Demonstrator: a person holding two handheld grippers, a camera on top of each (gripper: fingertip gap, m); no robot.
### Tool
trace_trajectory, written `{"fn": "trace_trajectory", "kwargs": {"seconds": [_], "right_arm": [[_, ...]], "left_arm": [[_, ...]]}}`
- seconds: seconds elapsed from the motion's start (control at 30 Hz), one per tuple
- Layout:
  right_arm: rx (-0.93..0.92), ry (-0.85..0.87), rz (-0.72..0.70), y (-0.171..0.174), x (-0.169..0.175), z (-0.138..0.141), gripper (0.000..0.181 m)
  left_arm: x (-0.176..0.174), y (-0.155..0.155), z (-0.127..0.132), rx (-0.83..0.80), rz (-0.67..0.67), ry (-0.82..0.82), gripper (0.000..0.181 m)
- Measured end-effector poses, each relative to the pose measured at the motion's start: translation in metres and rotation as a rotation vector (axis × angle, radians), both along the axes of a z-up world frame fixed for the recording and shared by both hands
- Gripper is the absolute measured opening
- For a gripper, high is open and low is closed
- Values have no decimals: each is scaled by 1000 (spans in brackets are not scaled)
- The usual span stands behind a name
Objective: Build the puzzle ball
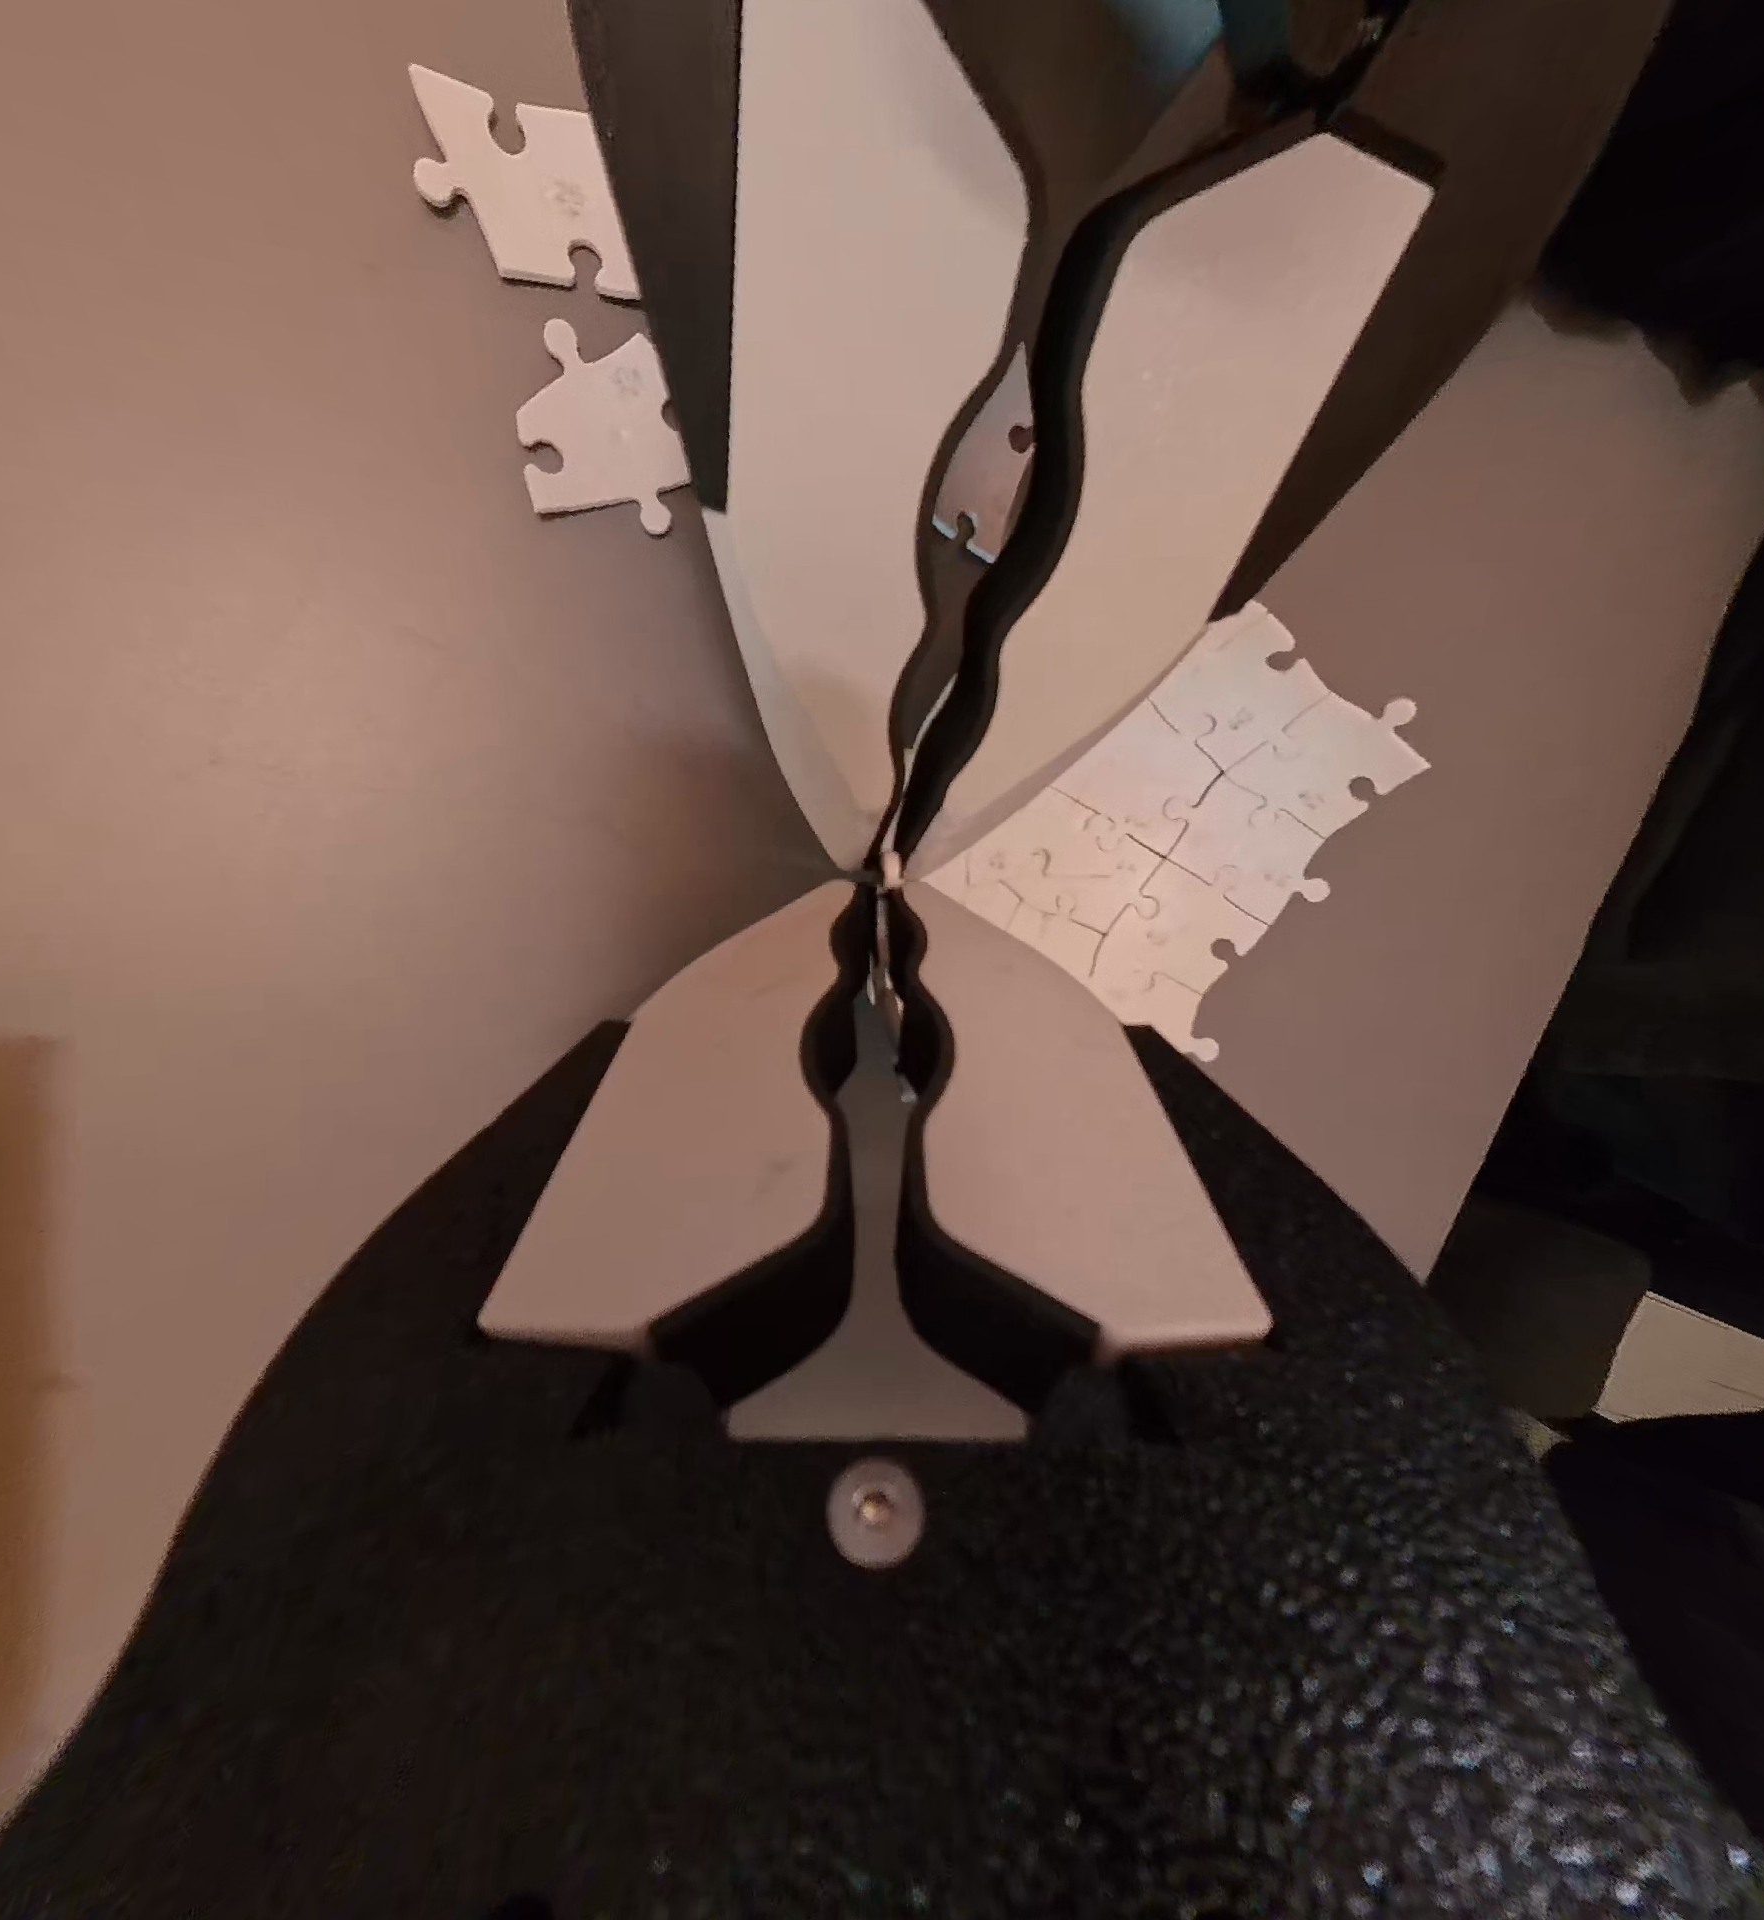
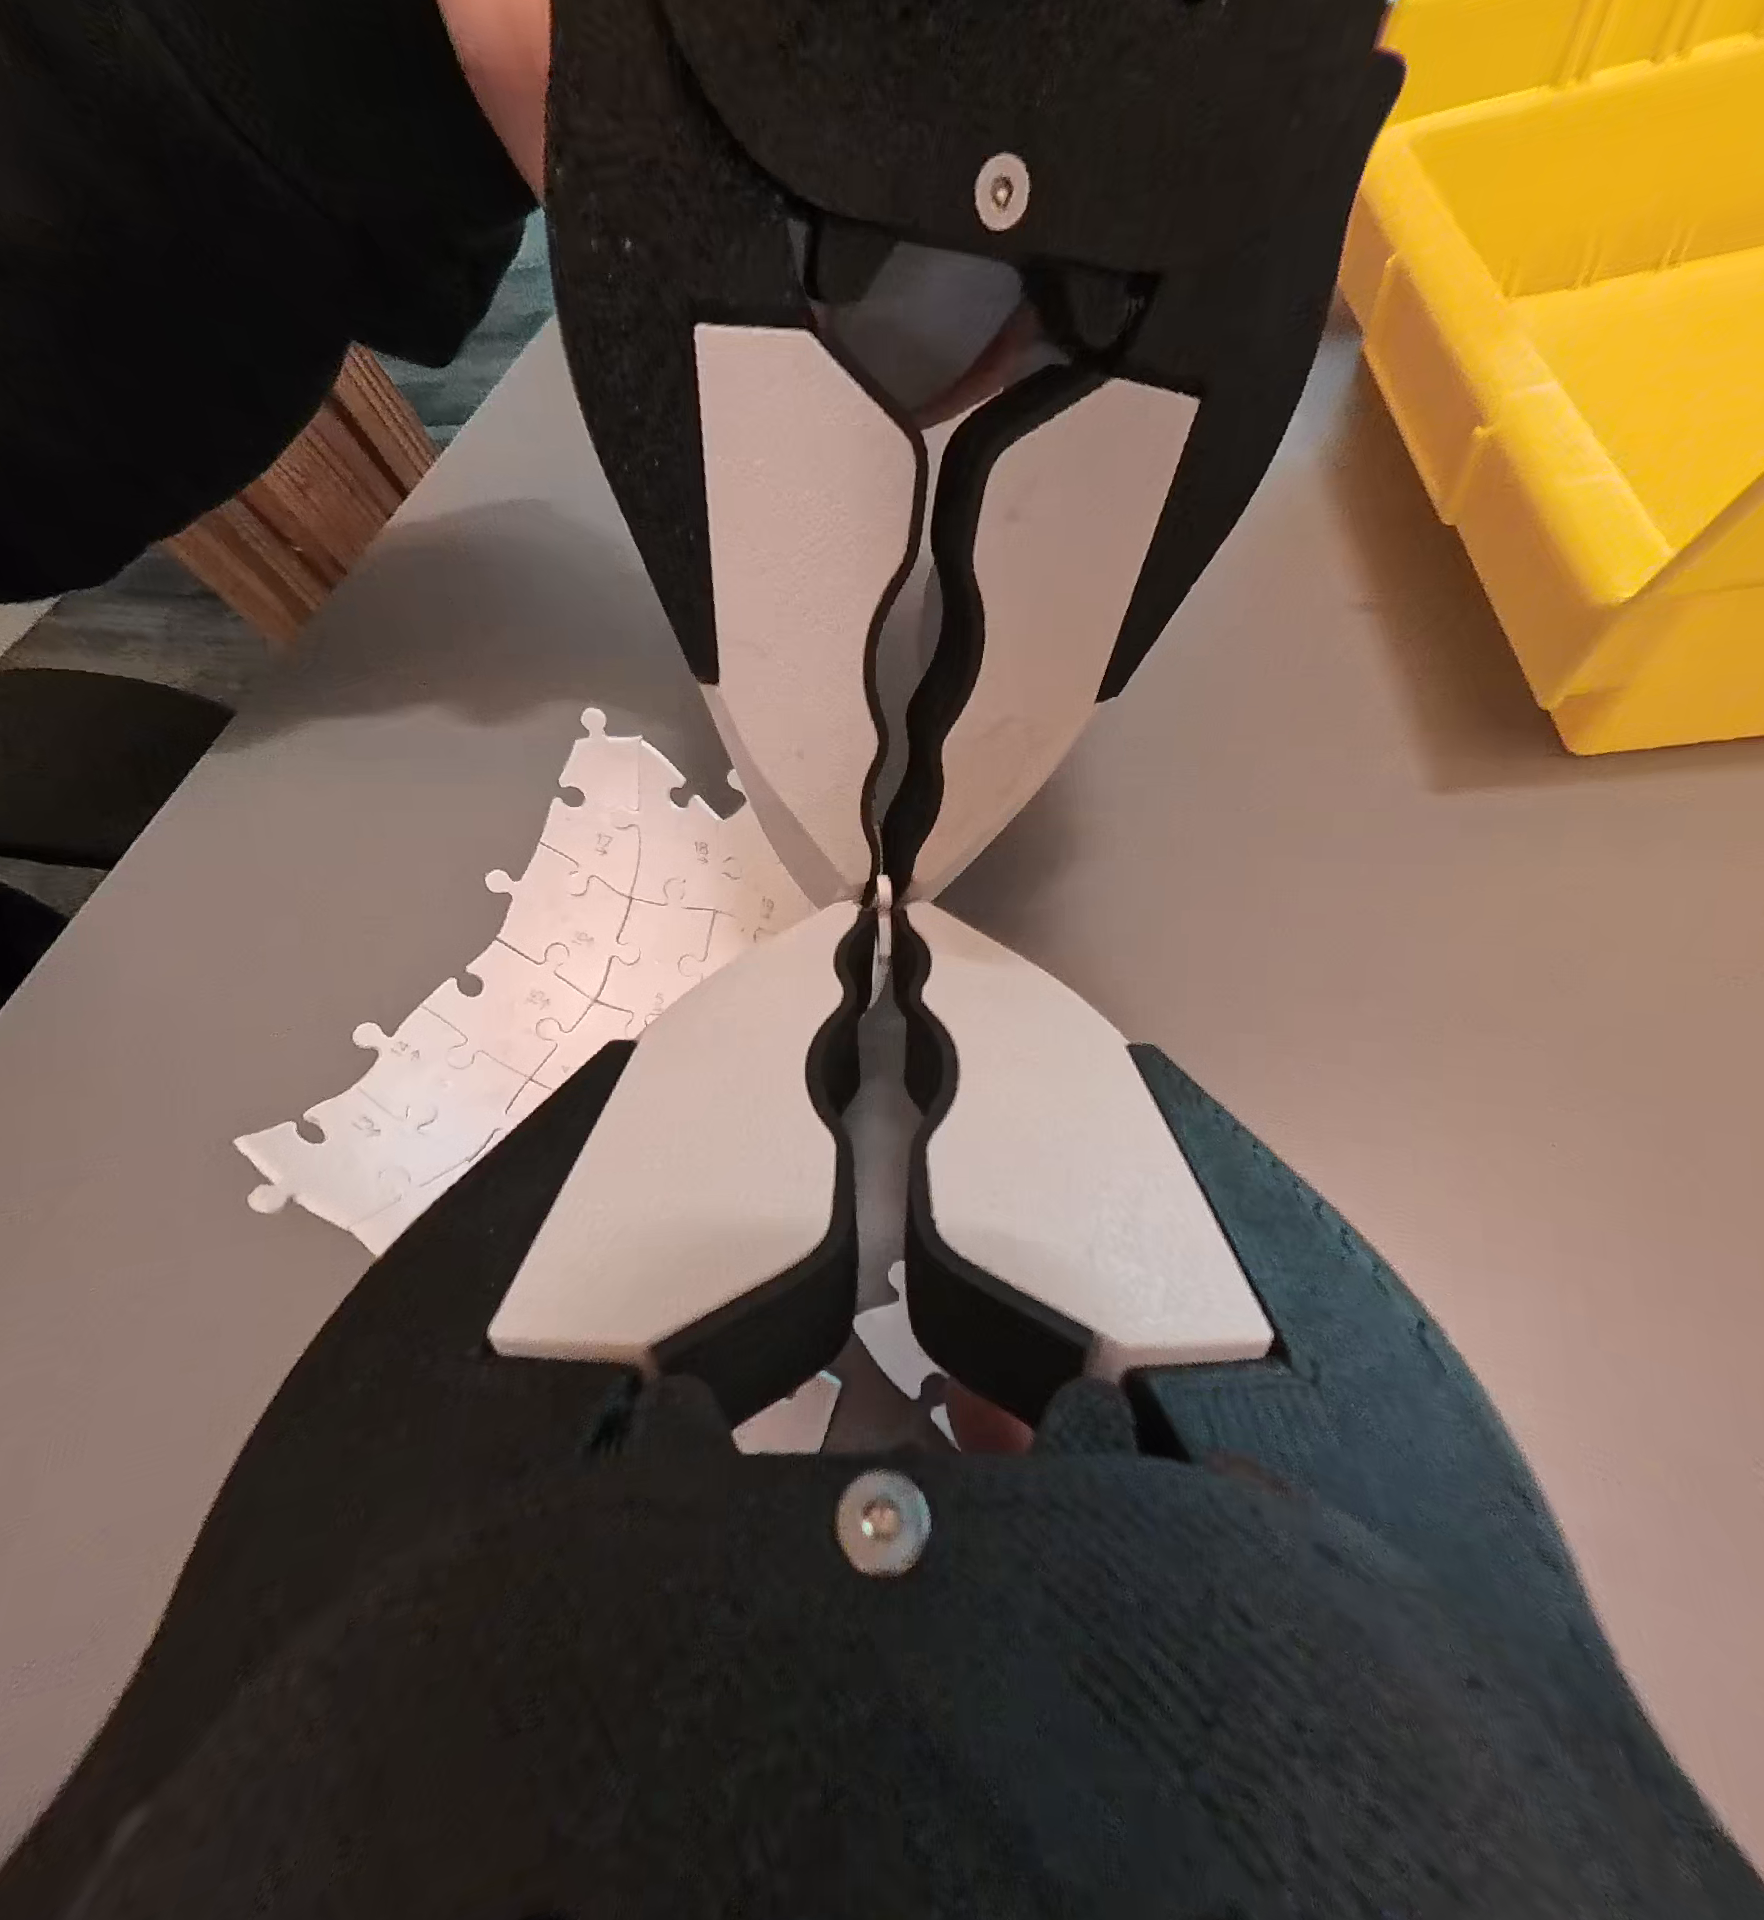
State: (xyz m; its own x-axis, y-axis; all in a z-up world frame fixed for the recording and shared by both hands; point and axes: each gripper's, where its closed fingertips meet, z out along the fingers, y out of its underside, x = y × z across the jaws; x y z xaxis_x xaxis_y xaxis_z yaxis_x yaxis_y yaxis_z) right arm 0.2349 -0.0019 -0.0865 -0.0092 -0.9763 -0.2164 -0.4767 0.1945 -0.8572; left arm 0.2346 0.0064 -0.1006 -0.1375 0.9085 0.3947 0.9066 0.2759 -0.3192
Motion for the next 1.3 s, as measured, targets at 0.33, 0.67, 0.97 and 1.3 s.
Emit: {"fn": "trace_trajectory", "kwargs": {"seconds": [0.33,0.67,0.97,1.3], "right_arm": [[-21,-8,-4,-2,1,1,2],[25,-28,20,1,1,-4,2],[-105,-255,142,17,-1,37,2],[-38,-740,207,31,-28,124,2]], "left_arm": [[1,-7,12,-26,81,92,13],[17,-10,14,-10,240,212,30],[10,-4,42,260,361,599,33],[-2,23,65,-37,248,691,37]]}}
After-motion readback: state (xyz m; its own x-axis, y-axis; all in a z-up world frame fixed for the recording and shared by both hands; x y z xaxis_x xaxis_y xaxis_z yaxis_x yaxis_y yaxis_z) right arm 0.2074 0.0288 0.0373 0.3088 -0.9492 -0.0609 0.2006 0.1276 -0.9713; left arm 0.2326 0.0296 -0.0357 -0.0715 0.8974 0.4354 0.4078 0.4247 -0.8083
